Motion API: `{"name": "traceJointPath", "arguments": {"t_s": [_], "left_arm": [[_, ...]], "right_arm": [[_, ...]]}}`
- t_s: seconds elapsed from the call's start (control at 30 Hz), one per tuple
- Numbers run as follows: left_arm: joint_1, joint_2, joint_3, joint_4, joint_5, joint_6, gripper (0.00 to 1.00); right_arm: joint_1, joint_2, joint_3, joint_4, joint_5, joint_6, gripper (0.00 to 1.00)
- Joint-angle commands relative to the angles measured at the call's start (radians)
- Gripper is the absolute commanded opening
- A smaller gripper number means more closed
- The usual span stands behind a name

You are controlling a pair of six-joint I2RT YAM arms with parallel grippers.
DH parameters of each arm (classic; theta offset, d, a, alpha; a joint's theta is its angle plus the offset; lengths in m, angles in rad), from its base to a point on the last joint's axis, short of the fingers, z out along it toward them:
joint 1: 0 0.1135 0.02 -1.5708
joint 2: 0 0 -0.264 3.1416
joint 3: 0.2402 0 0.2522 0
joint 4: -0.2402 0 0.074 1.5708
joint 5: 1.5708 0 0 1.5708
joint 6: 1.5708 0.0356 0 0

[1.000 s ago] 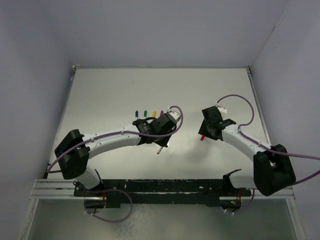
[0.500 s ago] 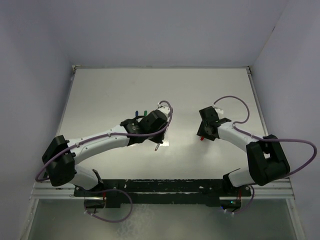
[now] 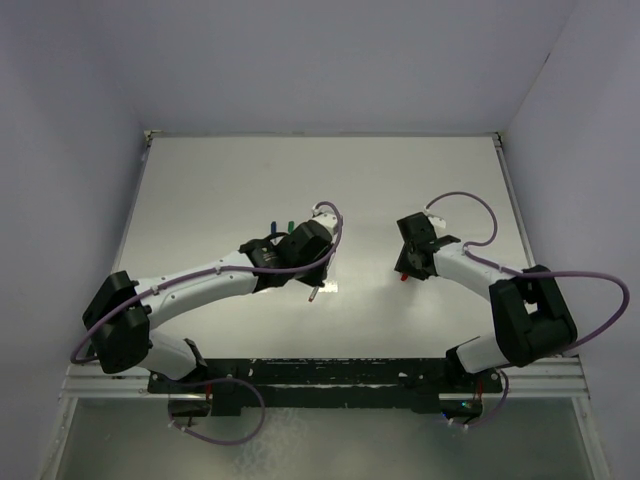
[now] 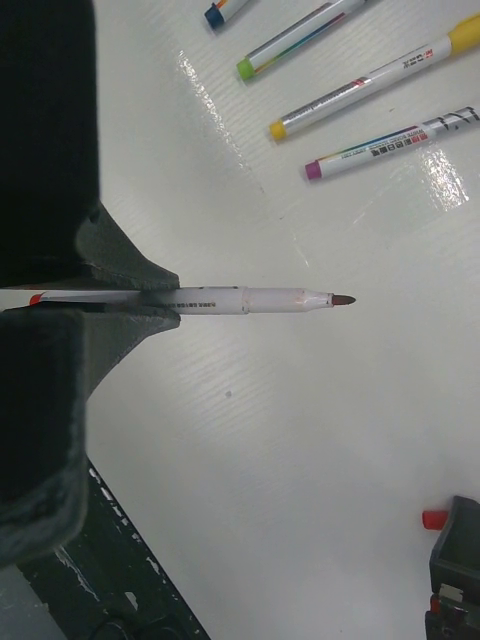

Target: Insert the pens into the pen caps

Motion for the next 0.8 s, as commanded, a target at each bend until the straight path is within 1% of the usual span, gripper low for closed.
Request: {"name": "traceJointPath", "arguments": {"t_s": [0.0,0.07,0.13,0.2,0.3,0.43,0.53,0.67,0.77], "left_arm": [[0.009,-0.016,0.004,0.042,0.001,-0.015,0.0],[0.009,-0.012,0.003,0.044,0.002,-0.014,0.0],[0.011,-0.012,0.003,0.046,0.002,-0.013,0.0],[0.01,-0.012,0.004,0.047,0.002,-0.013,0.0],[0.012,-0.01,0.002,0.052,0.003,-0.012,0.0],[0.012,-0.004,0.002,0.065,0.015,-0.009,0.0],[0.012,-0.004,0.004,0.084,0.021,-0.007,0.0],[0.012,-0.003,0.014,0.127,0.037,0.01,0.0],[0.012,-0.004,0.013,0.198,0.065,0.028,0.0]], "right_arm": [[-0.005,0.007,-0.006,0.012,-0.006,0.025,0.35],[-0.005,0.011,-0.009,0.013,-0.004,0.023,0.32],[-0.004,0.018,-0.01,0.012,-0.004,0.023,0.26],[-0.004,0.026,-0.012,0.012,-0.004,0.022,0.17],[-0.004,0.038,-0.01,0.019,-0.016,0.011,0.0],[-0.004,0.029,-0.008,0.048,-0.056,-0.019,0.0],[-0.005,-0.013,0.01,0.073,-0.094,-0.065,0.0],[-0.004,-0.141,0.048,0.121,-0.134,-0.137,0.0],[-0.005,-0.251,0.078,0.164,-0.167,-0.183,0.0]]}}
